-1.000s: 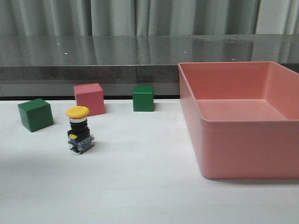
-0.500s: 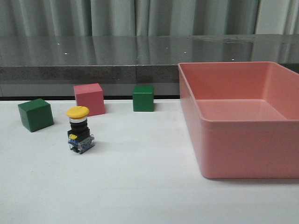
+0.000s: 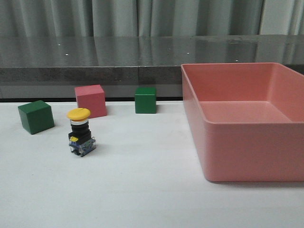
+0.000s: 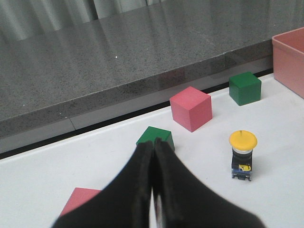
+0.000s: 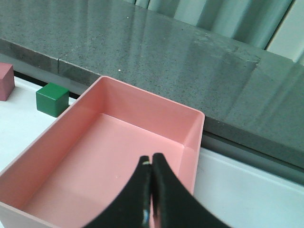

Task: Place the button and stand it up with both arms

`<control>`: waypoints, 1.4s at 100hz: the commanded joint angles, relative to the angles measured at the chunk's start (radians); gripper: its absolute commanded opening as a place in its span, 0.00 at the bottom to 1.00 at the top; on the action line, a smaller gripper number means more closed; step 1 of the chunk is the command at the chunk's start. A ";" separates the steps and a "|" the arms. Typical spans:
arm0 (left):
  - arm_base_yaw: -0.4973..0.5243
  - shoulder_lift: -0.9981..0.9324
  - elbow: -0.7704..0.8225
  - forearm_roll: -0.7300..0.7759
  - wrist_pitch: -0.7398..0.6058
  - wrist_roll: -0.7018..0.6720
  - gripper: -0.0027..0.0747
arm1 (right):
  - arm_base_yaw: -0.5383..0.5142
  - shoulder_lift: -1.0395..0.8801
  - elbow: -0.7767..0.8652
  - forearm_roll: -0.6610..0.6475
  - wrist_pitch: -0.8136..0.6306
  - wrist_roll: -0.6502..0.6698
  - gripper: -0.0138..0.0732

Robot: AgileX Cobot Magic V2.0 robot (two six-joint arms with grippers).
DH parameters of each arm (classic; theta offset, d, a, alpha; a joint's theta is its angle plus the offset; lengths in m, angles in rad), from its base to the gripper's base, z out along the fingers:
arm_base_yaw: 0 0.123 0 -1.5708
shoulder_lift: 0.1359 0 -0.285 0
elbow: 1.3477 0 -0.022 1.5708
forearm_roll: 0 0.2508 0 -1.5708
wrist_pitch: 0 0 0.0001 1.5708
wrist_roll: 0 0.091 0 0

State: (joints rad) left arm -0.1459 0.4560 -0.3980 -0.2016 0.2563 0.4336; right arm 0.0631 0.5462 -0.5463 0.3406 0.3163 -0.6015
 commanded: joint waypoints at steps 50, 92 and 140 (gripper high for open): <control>-0.011 -0.019 0.008 -0.001 -0.122 -0.031 0.01 | -0.006 -0.001 -0.027 0.016 -0.077 -0.003 0.09; 0.012 -0.295 0.227 0.273 -0.122 -0.401 0.01 | -0.006 -0.001 -0.027 0.016 -0.077 -0.003 0.09; 0.134 -0.493 0.444 0.217 -0.213 -0.412 0.01 | -0.006 -0.001 -0.027 0.016 -0.072 -0.003 0.09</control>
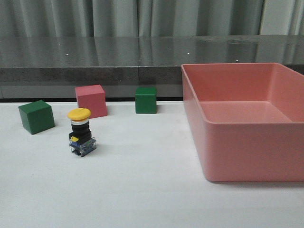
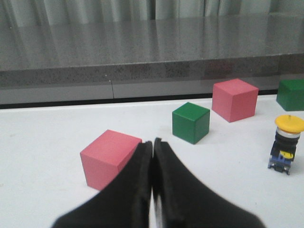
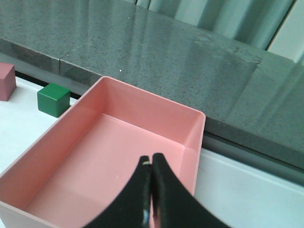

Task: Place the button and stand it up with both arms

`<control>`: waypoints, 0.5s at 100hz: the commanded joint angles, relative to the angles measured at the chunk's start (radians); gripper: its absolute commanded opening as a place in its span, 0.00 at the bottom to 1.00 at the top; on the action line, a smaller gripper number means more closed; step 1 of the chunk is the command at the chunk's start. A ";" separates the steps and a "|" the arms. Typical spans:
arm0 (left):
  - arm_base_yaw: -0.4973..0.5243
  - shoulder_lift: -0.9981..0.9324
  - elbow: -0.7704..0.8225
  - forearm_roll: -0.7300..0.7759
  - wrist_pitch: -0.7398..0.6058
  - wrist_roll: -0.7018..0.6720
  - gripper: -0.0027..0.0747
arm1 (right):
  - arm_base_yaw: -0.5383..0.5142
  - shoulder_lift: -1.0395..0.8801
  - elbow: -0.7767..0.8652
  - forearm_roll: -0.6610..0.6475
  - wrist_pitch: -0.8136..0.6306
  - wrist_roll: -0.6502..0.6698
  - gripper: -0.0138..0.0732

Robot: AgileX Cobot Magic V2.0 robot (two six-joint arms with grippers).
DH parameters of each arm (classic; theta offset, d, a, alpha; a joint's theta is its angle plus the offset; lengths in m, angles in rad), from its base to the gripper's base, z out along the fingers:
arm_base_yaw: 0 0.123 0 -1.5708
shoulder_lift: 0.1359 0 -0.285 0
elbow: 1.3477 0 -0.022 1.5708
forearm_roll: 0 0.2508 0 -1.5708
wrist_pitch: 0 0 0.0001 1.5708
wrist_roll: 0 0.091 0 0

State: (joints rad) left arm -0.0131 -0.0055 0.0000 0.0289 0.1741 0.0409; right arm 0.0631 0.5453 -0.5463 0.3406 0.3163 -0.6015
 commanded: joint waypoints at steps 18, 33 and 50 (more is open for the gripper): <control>0.001 -0.031 0.046 -0.014 -0.127 -0.023 0.01 | -0.006 0.000 -0.027 0.016 -0.070 -0.003 0.09; 0.001 -0.031 0.046 -0.014 -0.127 -0.023 0.01 | -0.006 0.000 -0.027 0.016 -0.070 -0.003 0.09; 0.001 -0.031 0.046 -0.014 -0.127 -0.023 0.01 | -0.006 0.000 -0.027 0.016 -0.070 -0.003 0.09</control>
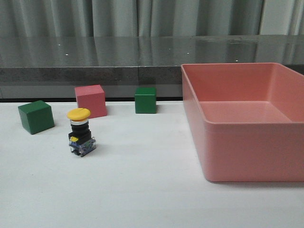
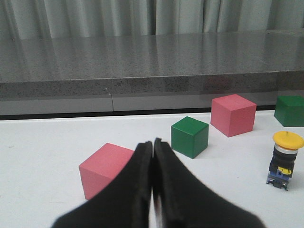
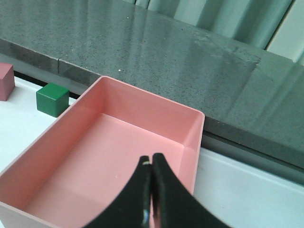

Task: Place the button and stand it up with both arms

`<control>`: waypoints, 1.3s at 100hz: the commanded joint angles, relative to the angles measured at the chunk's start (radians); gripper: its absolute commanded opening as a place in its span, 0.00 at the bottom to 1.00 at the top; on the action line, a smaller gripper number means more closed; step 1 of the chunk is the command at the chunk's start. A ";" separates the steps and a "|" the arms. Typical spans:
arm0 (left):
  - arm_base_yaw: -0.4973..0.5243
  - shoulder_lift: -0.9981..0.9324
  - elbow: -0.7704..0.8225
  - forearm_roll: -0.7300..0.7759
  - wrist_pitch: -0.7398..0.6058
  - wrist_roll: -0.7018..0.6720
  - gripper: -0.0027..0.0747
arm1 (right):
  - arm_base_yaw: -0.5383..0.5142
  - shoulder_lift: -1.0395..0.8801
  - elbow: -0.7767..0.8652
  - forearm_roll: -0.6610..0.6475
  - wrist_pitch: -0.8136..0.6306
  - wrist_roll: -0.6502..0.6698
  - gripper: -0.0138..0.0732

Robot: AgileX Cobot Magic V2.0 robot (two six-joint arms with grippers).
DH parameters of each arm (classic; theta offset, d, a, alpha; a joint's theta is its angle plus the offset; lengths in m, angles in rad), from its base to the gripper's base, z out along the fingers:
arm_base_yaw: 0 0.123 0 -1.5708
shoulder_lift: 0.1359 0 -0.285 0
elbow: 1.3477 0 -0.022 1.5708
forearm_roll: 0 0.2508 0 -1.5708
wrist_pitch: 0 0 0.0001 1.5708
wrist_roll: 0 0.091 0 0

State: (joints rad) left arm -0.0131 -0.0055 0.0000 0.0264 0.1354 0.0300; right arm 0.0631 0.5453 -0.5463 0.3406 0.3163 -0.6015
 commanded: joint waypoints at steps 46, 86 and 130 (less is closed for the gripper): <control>0.001 -0.031 0.046 -0.011 -0.088 -0.012 0.01 | -0.006 -0.014 -0.027 -0.020 -0.070 -0.002 0.09; 0.001 -0.031 0.046 -0.011 -0.088 -0.012 0.01 | -0.006 -0.290 0.356 -0.312 -0.420 0.526 0.09; 0.001 -0.031 0.046 -0.011 -0.088 -0.012 0.01 | 0.083 -0.548 0.559 -0.341 -0.428 0.589 0.09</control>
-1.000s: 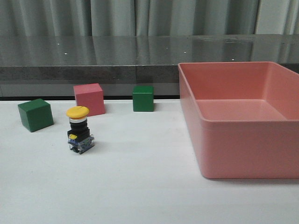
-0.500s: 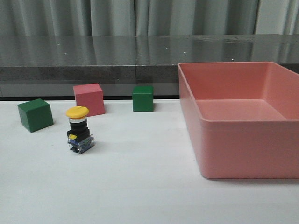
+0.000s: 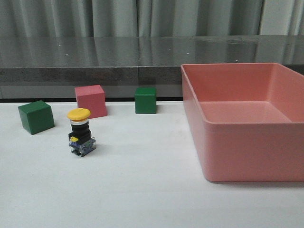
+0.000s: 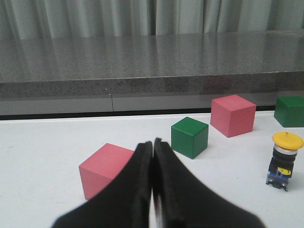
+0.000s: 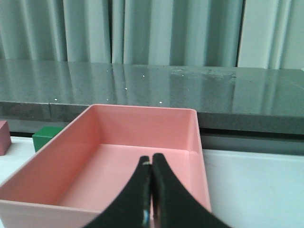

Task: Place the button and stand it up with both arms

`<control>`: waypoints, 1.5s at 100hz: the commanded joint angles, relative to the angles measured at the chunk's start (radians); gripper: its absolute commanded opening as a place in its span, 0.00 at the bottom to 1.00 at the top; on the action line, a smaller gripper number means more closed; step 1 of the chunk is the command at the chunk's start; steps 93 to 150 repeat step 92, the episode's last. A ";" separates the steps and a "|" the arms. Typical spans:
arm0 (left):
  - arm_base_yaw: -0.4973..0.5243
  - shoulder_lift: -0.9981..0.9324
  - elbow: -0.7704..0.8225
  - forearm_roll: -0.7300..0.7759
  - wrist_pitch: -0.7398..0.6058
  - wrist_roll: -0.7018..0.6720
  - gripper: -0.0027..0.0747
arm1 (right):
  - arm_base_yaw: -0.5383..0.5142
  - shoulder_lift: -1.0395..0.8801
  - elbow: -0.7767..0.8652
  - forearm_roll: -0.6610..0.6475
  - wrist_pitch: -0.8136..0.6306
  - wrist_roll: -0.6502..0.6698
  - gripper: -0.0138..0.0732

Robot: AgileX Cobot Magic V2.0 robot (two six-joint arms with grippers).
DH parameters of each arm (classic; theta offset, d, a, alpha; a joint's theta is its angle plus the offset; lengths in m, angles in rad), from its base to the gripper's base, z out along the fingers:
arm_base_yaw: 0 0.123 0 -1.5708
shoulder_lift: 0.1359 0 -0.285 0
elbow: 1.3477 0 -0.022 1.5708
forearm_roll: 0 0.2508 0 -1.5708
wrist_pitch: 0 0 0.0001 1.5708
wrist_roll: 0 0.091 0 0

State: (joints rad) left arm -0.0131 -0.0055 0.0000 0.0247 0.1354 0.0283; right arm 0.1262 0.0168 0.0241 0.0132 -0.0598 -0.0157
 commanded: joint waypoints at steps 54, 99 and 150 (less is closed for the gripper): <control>0.001 -0.031 0.046 -0.009 -0.088 -0.011 0.01 | 0.021 -0.049 -0.012 -0.013 -0.052 0.003 0.09; 0.001 -0.031 0.046 -0.009 -0.088 -0.011 0.01 | 0.021 -0.049 -0.012 -0.013 -0.052 0.003 0.09; 0.001 -0.031 0.046 -0.009 -0.088 -0.011 0.01 | 0.021 -0.049 -0.012 -0.013 -0.052 0.003 0.09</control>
